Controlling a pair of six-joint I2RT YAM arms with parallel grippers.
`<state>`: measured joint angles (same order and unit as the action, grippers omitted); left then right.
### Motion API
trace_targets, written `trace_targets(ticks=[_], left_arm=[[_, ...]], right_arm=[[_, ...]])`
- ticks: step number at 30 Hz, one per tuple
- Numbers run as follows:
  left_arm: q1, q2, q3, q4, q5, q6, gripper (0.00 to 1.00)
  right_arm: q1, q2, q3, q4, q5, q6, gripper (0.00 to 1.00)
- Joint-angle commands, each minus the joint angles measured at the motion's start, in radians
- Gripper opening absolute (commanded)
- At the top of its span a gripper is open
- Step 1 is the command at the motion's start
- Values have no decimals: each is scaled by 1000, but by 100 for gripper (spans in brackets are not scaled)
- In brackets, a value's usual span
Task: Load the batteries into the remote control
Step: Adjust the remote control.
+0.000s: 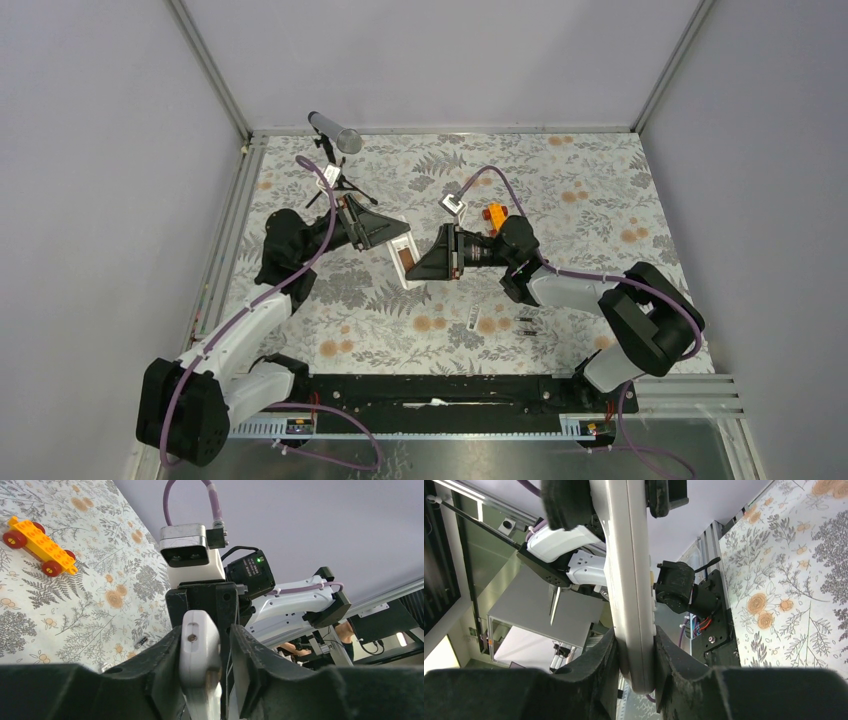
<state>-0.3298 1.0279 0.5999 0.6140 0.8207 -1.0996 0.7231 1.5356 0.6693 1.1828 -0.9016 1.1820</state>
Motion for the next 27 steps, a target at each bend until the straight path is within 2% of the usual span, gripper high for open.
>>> trace_targets(ticks=[1, 3, 7, 18, 25, 27], left_arm=[[3, -9, 22, 44, 45, 27, 45], [3, -14, 16, 44, 49, 27, 45], [3, -17, 15, 47, 65, 29, 37], [-11, 11, 28, 71, 106, 32, 41], [-12, 2, 32, 48, 71, 52, 25], [-12, -1, 32, 47, 54, 55, 15]], right_arm=[[-2, -2, 30, -13, 14, -8, 9], [-3, 1, 37, -15, 18, -7, 9], [-3, 8, 43, -11, 12, -5, 10], [-3, 15, 54, -17, 18, 6, 11], [-5, 18, 51, -20, 18, 5, 12], [-4, 18, 44, -21, 15, 5, 14]])
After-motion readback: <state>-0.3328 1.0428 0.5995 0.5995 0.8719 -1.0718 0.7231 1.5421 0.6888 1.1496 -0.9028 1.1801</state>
